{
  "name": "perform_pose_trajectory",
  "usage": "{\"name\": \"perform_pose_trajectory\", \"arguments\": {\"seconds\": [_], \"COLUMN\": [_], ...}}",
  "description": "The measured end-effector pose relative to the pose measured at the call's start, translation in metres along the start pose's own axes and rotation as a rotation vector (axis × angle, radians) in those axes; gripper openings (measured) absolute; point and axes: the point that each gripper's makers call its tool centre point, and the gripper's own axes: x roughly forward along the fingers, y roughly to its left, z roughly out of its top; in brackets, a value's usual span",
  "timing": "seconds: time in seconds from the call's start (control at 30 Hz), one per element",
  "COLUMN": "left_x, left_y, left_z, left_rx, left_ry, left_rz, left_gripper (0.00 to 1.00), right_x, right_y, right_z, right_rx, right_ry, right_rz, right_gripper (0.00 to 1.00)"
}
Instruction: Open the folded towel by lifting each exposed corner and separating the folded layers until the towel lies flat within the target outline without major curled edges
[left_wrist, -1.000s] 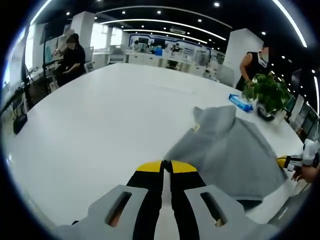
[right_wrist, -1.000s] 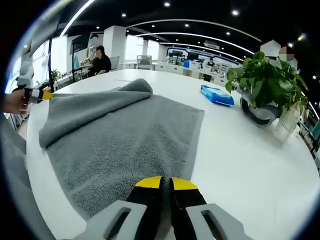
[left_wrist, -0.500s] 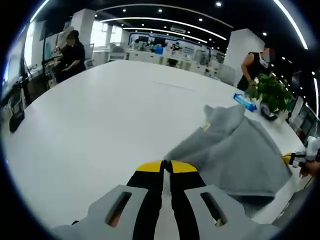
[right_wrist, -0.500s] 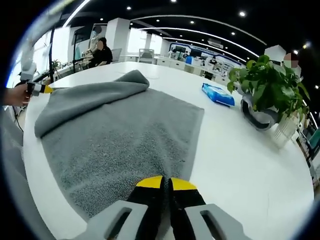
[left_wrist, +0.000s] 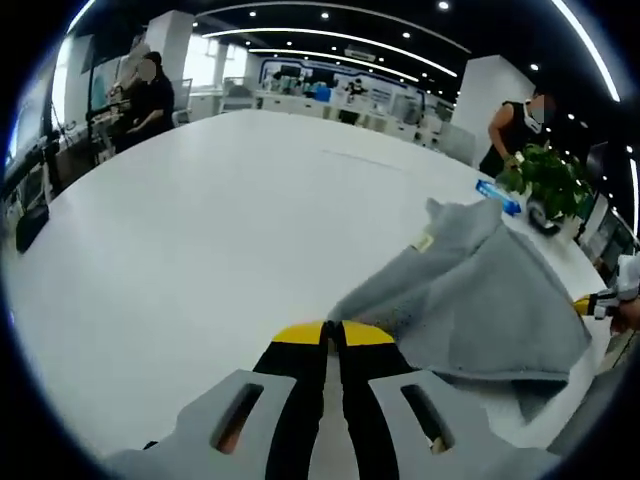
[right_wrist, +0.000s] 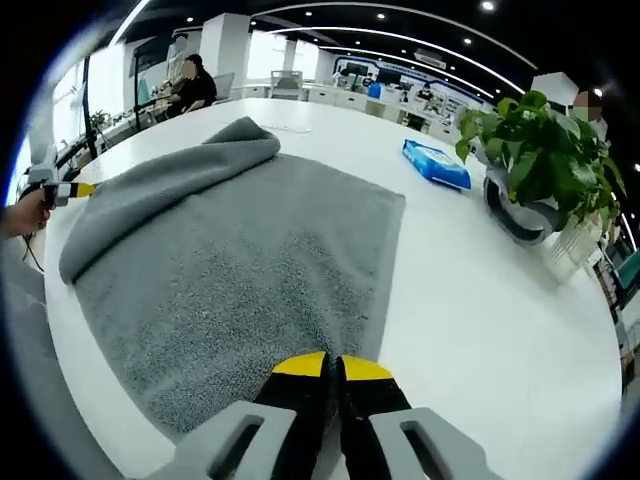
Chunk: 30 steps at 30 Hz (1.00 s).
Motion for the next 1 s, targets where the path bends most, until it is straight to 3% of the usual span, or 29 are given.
{"name": "perform_pose_trajectory", "arguments": {"seconds": [0.03, 0.17, 0.37, 0.57, 1.0], "left_x": [0.001, -0.012, -0.019, -0.031, -0.056], "left_y": [0.002, 0.004, 0.012, 0.029, 0.084], "left_z": [0.007, 0.004, 0.006, 0.002, 0.004], "left_rx": [0.003, -0.027, -0.004, -0.024, -0.076], "left_ry": [-0.043, -0.03, -0.027, -0.019, -0.021], "left_rz": [-0.004, 0.0, 0.043, 0.087, 0.183], "left_gripper": [0.03, 0.03, 0.03, 0.03, 0.03], "right_x": [0.0, -0.001, -0.002, -0.006, -0.012], "right_y": [0.0, -0.002, -0.008, -0.019, -0.037], "right_z": [0.0, -0.002, -0.006, -0.013, -0.023], "right_rx": [-0.003, -0.008, -0.037, -0.056, -0.032], "right_ry": [0.0, 0.005, 0.019, 0.034, 0.029], "right_rz": [-0.003, -0.018, -0.037, -0.079, -0.14], "right_gripper": [0.0, 0.0, 0.0, 0.0, 0.0]}}
